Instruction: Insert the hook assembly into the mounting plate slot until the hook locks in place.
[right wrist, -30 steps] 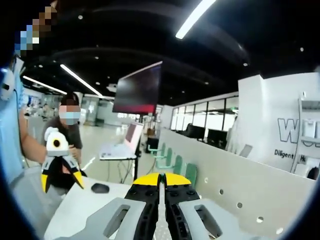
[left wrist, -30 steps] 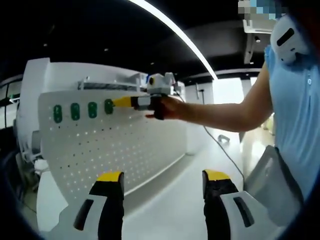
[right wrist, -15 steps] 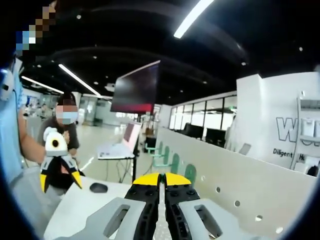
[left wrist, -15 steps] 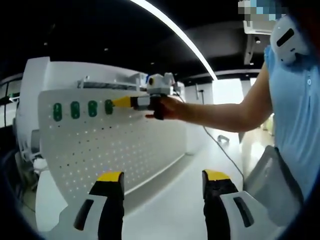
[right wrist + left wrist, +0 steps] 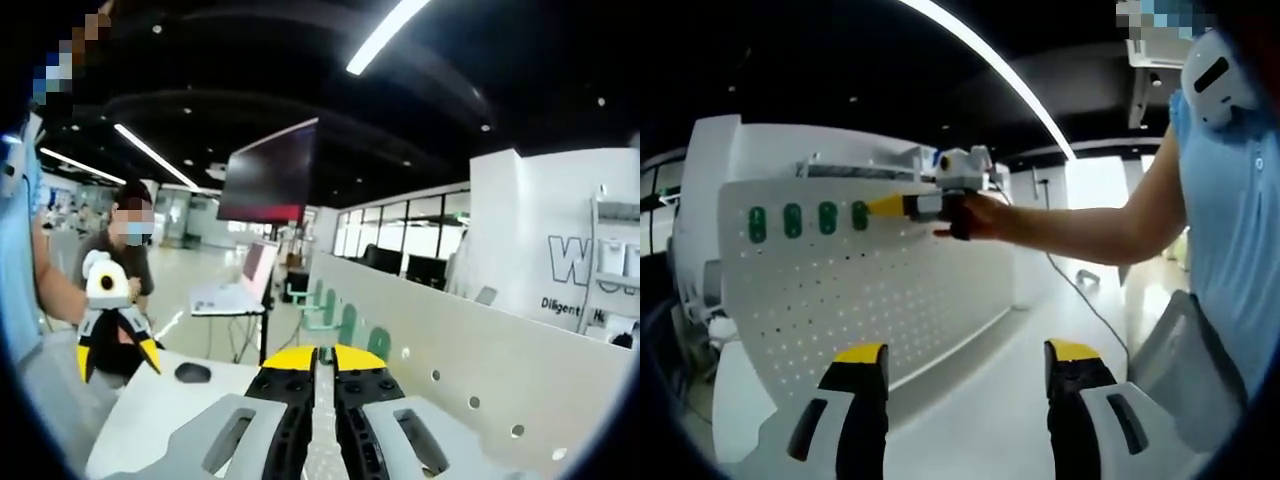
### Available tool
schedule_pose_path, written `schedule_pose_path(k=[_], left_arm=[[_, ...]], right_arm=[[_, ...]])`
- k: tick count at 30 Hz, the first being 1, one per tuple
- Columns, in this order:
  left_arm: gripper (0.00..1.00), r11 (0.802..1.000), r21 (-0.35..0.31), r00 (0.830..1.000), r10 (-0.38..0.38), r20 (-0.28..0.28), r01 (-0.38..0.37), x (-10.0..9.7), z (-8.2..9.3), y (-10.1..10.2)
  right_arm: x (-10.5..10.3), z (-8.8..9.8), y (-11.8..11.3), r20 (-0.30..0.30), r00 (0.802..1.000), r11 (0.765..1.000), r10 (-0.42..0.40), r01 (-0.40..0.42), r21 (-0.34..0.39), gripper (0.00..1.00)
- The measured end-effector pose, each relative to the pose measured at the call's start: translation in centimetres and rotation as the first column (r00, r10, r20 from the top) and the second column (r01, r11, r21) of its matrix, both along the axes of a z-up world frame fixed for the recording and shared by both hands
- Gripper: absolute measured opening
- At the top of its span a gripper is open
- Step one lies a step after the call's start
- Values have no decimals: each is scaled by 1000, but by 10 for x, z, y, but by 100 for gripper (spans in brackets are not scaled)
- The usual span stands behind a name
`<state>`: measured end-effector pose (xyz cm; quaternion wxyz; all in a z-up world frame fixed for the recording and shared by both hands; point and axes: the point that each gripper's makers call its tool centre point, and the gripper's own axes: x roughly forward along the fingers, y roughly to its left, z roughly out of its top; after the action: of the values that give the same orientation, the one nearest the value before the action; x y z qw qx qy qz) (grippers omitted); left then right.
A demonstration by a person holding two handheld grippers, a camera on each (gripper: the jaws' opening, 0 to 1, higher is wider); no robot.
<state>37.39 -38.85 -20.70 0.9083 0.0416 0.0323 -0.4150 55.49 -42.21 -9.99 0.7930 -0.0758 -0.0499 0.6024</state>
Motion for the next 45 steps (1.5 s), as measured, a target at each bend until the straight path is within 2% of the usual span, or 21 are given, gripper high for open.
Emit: schedule_pose_path(k=[5, 10, 22, 36, 45], left_arm=[[65, 1000, 1, 1000, 4, 2, -4, 0, 1, 1], [65, 1000, 3, 1000, 6, 4, -6, 1, 3, 3], [66, 1000, -1, 1000, 15, 9, -15, 3, 6, 6], [67, 1000, -10, 999, 28, 20, -28, 5, 13, 6], [68, 998, -24, 998, 53, 18, -52, 6, 16, 11]], right_arm=[[-1, -2, -3, 4, 1000, 1000, -11, 11, -10, 12], [-6, 0, -8, 3, 1000, 1000, -27, 27, -9, 25], [-21, -4, -27, -27, 998, 998, -59, 59, -3, 42], [-37, -12, -55, -28, 992, 992, -126, 126, 13, 50], [-54, -26, -77, -38, 983, 984, -177, 178, 4, 51]])
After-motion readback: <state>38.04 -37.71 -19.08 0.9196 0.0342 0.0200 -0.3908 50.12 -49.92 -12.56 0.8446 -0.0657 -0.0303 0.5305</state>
